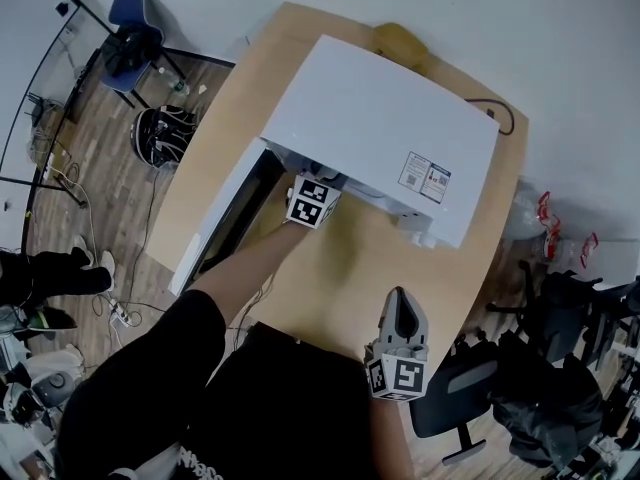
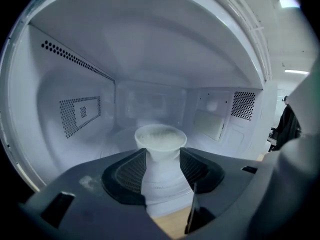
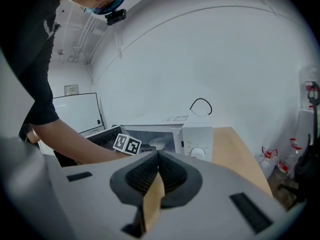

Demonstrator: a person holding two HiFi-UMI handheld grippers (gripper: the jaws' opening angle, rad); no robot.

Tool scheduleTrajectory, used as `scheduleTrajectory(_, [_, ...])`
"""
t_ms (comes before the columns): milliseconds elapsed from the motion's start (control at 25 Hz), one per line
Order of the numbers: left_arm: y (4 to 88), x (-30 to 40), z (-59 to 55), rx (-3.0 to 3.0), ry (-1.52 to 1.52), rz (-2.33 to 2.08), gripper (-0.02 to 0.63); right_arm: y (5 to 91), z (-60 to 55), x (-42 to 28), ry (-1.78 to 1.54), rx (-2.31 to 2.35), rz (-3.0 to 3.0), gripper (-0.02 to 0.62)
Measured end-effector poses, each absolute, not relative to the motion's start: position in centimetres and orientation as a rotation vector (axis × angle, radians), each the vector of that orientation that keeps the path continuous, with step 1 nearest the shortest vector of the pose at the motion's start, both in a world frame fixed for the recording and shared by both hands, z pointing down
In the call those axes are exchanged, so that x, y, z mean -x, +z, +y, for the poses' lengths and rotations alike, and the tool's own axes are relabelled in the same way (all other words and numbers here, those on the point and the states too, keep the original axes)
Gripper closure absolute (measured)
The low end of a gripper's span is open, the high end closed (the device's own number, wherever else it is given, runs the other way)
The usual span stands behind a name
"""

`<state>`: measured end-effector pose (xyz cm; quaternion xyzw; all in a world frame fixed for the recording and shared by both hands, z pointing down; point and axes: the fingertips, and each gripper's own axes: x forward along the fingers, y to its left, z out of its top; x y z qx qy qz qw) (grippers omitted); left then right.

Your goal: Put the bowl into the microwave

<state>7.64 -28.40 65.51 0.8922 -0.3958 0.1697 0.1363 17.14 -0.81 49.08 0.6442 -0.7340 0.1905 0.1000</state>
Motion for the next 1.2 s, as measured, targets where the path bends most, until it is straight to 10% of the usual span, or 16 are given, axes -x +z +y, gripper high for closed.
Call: scheduleTrajectory(1200, [46.3,0.9,-1.0,-2.643,0.126,-1.041,0.412,44.5,10.1,-12.6,0.421,-2.049,-2.113,0.535])
